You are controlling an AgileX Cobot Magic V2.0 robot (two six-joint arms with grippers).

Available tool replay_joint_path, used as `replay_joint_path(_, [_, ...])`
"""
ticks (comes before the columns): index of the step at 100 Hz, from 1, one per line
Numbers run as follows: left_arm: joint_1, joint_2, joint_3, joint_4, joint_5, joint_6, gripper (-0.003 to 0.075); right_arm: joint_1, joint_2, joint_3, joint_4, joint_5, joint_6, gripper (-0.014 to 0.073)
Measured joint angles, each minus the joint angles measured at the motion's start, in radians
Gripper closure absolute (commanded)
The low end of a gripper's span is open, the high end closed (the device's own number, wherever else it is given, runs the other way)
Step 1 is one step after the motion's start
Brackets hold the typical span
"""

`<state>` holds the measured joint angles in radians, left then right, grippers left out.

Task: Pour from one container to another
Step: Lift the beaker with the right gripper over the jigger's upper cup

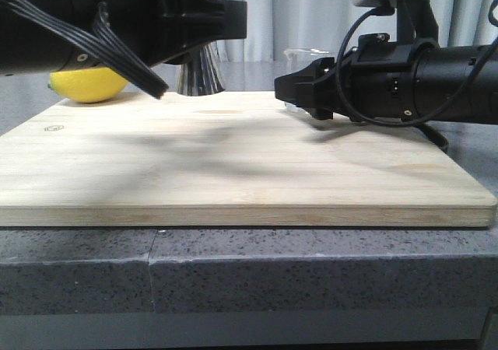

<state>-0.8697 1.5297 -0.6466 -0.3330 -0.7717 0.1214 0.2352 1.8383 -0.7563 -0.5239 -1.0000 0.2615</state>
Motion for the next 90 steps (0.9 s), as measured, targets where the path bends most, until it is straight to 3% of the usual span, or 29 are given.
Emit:
replay_joint_path(46, [0.0,0.0,0.0,0.0,0.063,0.0,0.0739,0.0,-0.102,-0.005,-0.015,0.046,0.0,0.0361])
replay_joint_path(90, [0.0,0.0,0.0,0.063,0.084,-0.051,0.0739,0.002,-0.299,-0.117,-0.289,0.225,0.0,0.0361])
